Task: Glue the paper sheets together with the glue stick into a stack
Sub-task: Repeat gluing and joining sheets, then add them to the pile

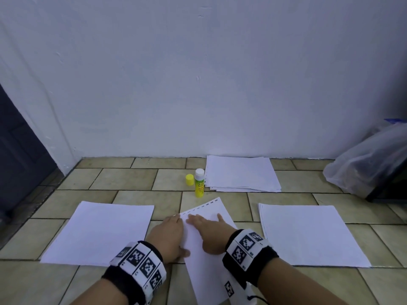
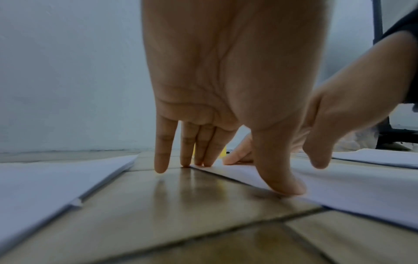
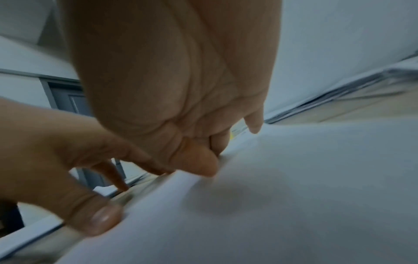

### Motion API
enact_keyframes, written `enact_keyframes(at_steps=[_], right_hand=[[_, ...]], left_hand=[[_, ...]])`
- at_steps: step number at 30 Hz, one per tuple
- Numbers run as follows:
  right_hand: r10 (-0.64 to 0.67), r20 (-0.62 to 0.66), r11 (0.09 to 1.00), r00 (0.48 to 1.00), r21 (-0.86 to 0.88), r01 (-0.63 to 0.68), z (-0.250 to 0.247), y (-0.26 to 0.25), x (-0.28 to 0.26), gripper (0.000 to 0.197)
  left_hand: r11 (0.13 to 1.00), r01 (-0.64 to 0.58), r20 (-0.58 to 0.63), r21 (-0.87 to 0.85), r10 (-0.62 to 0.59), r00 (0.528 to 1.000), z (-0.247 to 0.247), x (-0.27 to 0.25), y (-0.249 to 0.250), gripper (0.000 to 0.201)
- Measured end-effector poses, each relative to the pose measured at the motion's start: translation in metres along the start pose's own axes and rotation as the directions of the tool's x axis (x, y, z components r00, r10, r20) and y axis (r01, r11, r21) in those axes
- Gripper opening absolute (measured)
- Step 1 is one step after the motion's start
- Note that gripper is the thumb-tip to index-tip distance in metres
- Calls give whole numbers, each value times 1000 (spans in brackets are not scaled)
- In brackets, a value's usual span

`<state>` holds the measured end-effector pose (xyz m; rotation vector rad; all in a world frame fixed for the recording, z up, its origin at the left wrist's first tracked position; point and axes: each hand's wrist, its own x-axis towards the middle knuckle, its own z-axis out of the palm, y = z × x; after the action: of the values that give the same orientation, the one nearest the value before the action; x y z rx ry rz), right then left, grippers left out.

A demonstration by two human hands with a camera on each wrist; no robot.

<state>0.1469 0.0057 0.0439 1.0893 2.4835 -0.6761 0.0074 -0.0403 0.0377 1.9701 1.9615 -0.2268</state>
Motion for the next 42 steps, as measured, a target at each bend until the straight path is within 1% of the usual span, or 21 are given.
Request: enact_keyframes(at_steps=[5,8,9,11,13,14,16,17,18,21,23,24,25,27,29,30,32,34,36,38,42], right_hand=[[199,-67,967,978,175,-185,-11,40,-6,66],[241,-77,957,967,184,-224,-14,50,-6,59],[235,-72,962,969,162,-221,-14,49,-6,62],[198,-60,978,978,84,-193,-14,45,-7,80],[188,-64,981,980,-32,-190,-11,38,-10,93],[194,-98,974,976,-97,-204,-8,33,-12,90],[195,-191,956,962,-182,-230,-2,23,-15,65],[188,-219,954,957,-189,-231,2,18,-16,51],[183,-225,958,957,-178,-225,6,14,-15,43],[192,-211,968,958,-119,-220,12,0,-14,35],[204,-206,968,957,-101,-228,11,-7,-12,37],[201,-204,969,958,-103,-226,11,-9,-11,39],[197,-205,970,959,-104,-221,9,-10,-9,40],[186,-217,972,958,-101,-212,7,-10,-5,43],[173,-220,974,960,-108,-200,8,-11,1,53],[156,-205,977,966,-114,-182,9,-11,5,62],[98,-138,986,986,-119,-115,13,-13,12,83],[60,-86,991,994,-115,-70,15,-13,16,90],[57,-79,991,995,-113,-66,12,-7,14,85],[91,-86,994,992,-60,-96,5,3,6,79],[187,-85,978,979,107,-178,-6,40,-18,76]], left_hand=[[1000,20,22,14,-20,1000,0,-2,1,94],[1000,20,22,24,-21,1000,-1,-4,2,94],[999,24,20,33,-25,999,-1,-4,2,94],[996,40,-1,77,-40,999,-2,-4,3,90],[983,70,-18,170,-68,998,-5,-8,5,84],[974,87,-15,210,-85,996,-6,-10,6,83],[965,111,-11,237,-112,994,-5,-12,7,79],[968,124,-15,220,-124,992,-6,-13,8,74],[971,137,-14,196,-137,991,-7,-15,9,68],[974,124,-2,192,-126,992,-9,-16,8,48],[972,79,-19,220,-77,997,-9,-15,6,45],[975,54,-27,213,-50,998,-9,-13,4,53],[981,24,-31,191,-18,999,-8,-11,1,65],[991,-33,-6,132,34,999,-4,-4,-4,99],[994,-28,94,108,18,995,-3,1,-5,124],[995,-12,142,99,-2,990,-2,3,-5,130],[996,-1,200,95,-18,980,0,8,-5,134],[993,-1,217,117,-25,976,2,10,-5,134],[985,6,211,173,-43,976,3,11,-7,135],[972,6,207,233,-55,977,4,11,-8,135],[976,-6,222,216,-43,974,3,9,-11,133]])
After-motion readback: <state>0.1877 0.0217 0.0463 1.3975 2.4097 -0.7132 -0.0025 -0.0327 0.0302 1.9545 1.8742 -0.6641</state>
